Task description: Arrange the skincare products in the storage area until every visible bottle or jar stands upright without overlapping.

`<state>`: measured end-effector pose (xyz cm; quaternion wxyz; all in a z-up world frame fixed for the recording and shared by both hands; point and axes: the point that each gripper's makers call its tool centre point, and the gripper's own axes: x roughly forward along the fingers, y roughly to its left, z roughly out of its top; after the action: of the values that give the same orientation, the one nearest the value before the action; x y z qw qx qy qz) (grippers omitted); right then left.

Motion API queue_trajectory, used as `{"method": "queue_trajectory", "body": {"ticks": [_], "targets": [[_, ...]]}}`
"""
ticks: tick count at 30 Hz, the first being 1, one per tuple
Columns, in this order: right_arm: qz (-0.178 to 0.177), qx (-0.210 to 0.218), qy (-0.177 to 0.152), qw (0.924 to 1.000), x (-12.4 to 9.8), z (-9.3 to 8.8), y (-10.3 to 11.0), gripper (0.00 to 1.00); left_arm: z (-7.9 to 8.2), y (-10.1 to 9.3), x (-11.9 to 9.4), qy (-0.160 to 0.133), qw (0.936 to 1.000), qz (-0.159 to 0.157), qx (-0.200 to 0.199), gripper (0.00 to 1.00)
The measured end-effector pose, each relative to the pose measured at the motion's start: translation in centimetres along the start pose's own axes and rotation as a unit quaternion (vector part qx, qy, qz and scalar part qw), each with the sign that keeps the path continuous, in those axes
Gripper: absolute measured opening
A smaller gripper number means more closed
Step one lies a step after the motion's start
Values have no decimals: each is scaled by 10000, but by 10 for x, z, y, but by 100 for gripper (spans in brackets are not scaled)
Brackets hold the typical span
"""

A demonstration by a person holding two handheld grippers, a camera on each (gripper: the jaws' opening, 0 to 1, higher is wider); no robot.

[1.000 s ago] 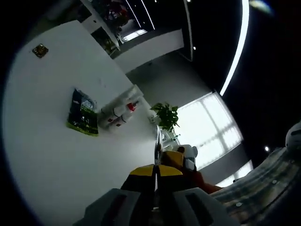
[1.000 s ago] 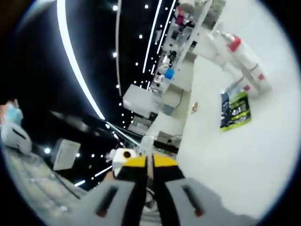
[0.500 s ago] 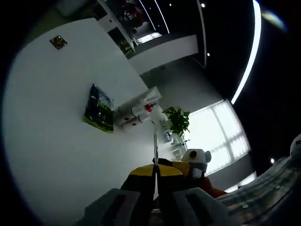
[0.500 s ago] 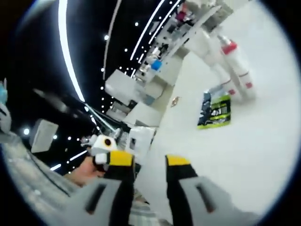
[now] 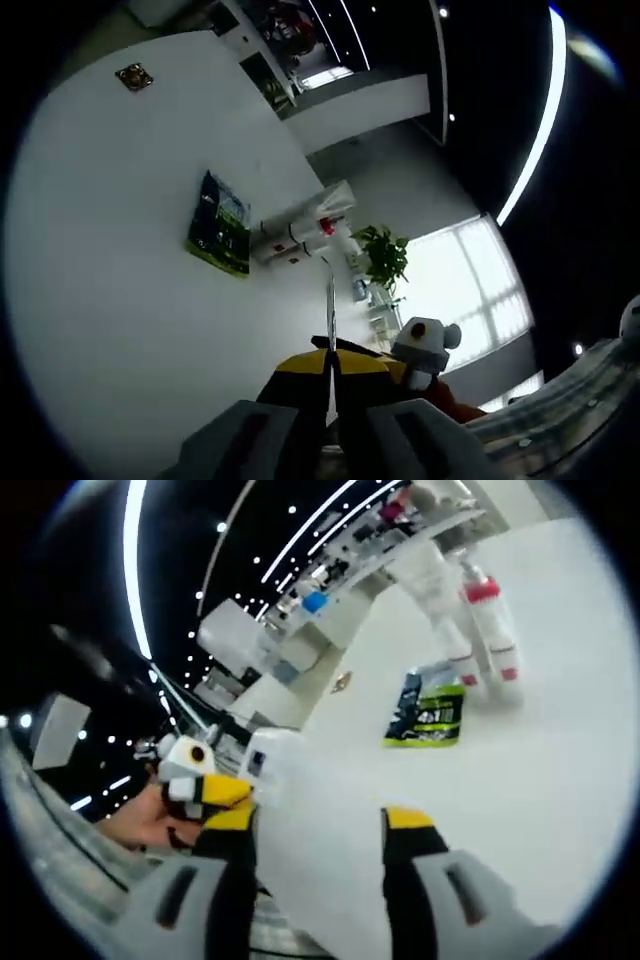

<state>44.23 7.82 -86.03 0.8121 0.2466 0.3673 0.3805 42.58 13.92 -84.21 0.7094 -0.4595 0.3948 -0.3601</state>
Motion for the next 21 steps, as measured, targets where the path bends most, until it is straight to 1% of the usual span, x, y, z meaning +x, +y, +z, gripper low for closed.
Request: {"method": "queue_trajectory", "body": {"ticks": [5, 12, 17, 21], "targets": [[-129, -137, 152, 9997, 2, -3, -4, 58, -1, 2, -1, -51, 10000, -1, -63, 1], [-245, -333, 397, 9984, 9, -6, -7, 66, -4, 1, -5, -132, 9999, 7, -94, 1], [-246, -450, 522, 9973, 14, -6, -3, 70, -1, 6, -9, -317, 9993, 20, -195, 1], [-233, -533, 648, 9962, 17, -11, -1, 70, 2, 14, -9, -413, 9988, 112, -249, 1]]}}
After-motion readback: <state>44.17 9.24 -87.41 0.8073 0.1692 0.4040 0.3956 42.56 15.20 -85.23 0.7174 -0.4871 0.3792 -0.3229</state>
